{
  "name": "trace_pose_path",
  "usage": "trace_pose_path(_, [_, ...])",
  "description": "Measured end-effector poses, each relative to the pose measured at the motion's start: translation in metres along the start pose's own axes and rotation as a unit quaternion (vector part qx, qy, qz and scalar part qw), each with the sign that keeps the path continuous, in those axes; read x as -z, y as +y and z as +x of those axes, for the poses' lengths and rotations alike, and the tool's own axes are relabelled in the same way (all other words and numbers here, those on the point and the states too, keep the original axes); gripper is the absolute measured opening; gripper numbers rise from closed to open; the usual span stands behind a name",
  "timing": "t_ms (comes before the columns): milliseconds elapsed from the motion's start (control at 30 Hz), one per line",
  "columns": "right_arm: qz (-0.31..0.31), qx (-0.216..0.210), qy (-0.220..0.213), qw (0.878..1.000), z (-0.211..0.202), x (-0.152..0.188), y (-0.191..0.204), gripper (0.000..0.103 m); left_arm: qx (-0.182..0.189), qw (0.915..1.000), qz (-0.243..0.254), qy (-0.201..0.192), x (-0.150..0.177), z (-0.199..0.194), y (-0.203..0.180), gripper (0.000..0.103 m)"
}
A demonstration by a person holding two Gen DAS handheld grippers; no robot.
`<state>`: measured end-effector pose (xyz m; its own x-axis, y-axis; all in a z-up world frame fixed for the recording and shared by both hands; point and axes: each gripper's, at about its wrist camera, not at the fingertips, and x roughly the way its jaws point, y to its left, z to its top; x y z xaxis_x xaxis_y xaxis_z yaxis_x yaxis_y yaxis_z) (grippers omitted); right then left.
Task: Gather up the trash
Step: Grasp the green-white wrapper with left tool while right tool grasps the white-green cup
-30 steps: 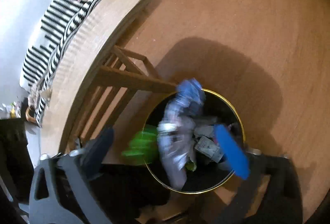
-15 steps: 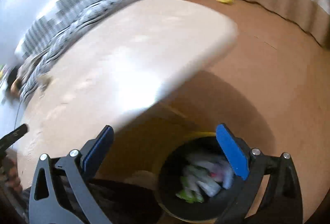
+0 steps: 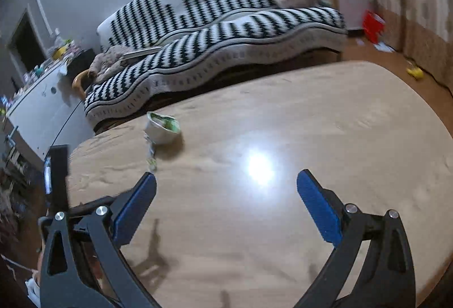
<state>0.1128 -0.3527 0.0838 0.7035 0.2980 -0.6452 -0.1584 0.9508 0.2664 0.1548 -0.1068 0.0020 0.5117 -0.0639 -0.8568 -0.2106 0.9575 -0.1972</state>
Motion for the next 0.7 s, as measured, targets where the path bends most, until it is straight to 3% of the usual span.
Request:
trace_pose_path(233, [-0.037,-0.017,0.026,0.999,0.095,-0.051,0.05,0.096,-0.025,0.9995,0.015,0.014,-0.051,0.045,-0.001,0.097])
trace_pose_path(433, [-0.082,-0.029,0.07,0.994,0.171,-0.075,0.087,0.096,-0.05,0.9983,0.03,0.005,-0.071,0.062,0.003,0.097])
trace_pose_path(567, [-0.099,-0.031,0.084,0.991,0.196,-0.072,0.096,0.096,-0.085,0.9949,0.054,-0.008,-0.07,0.067,0.005,0.097])
trace_pose_path(700, [-0.108,-0.036,0.088,0.99,0.205,-0.07,0.097,0.096,-0.084,0.9947,0.058,-0.012,-0.073,0.067,0.007,0.097])
